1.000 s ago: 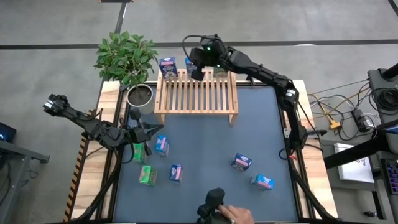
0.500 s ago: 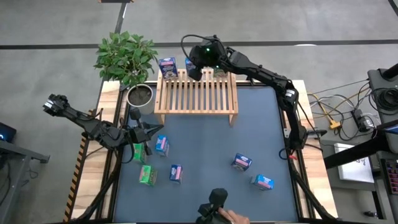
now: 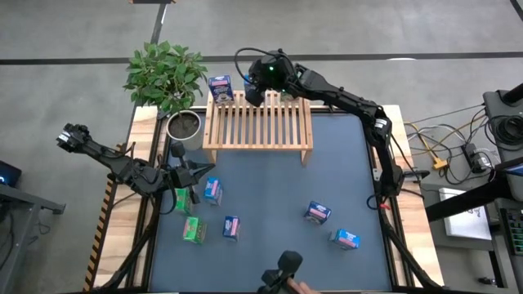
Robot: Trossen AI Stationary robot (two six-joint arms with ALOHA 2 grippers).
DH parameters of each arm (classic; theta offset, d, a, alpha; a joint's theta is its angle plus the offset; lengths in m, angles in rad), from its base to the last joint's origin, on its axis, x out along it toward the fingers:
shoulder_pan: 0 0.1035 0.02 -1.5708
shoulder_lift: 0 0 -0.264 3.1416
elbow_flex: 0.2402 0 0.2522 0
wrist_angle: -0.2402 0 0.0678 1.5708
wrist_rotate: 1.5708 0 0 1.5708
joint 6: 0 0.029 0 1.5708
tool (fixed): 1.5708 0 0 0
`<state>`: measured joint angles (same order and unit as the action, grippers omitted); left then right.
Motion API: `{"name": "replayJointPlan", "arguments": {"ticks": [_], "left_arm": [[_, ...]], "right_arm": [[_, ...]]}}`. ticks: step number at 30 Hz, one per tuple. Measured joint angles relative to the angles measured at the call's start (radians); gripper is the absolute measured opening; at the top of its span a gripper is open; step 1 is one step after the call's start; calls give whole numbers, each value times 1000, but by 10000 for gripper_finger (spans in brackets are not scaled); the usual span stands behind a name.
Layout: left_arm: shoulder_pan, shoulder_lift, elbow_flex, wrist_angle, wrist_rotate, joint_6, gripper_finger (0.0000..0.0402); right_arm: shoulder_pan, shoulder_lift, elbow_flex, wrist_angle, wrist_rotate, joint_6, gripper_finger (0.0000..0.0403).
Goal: Stack cereal on shelf
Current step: Adjust the light blue cereal box on the shelf, then put the right blue cereal box on the shelf aligned with the blue cereal box
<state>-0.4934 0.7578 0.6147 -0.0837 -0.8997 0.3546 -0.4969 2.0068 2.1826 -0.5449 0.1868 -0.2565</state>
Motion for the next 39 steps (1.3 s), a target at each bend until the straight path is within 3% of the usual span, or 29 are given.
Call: {"name": "replayJointPlan", "arguments": {"ticks": [11,27,33,39], "left_arm": [[0,0,0,0,0,0,0],[0,0,0,0,0,-19,0],[0,0,0,5,0,-24,0],[0,0,0,24,0,-27,0]], "right_arm": [[13,-12,60,-71,0,3,8],[-36,-161,141,-512,67,63,8],[-4,-227,140,-576,-35,102,8],[111,-288,128,-747,-192,194,8]]}}
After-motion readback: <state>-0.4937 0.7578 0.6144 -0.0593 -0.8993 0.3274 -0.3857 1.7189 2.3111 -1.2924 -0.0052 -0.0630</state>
